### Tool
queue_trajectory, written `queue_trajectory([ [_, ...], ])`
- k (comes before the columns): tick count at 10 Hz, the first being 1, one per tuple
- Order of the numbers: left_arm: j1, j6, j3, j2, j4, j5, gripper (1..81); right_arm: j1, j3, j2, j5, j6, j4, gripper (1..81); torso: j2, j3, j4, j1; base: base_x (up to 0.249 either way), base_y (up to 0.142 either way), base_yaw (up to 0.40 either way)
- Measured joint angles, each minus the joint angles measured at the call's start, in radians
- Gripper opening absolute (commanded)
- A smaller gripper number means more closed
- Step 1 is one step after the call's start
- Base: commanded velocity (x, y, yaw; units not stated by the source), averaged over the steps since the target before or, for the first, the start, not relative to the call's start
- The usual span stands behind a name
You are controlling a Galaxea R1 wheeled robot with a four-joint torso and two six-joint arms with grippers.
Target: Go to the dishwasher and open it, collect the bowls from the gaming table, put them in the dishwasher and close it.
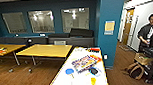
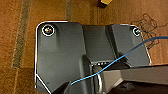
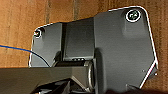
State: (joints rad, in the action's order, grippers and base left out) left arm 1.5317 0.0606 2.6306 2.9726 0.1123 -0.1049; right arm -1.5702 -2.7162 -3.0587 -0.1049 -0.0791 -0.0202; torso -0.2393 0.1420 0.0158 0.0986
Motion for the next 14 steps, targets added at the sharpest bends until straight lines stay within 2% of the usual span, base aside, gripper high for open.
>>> queue_trajectory([
  [14,-0.001,0.000,0.000,0.000,0.000,0.000,81.1,0.000,0.000,0.003,0.000,0.000,0.000,81.1,0.000,0.000,0.000,-0.001,0.000,0.122,0.000],
])
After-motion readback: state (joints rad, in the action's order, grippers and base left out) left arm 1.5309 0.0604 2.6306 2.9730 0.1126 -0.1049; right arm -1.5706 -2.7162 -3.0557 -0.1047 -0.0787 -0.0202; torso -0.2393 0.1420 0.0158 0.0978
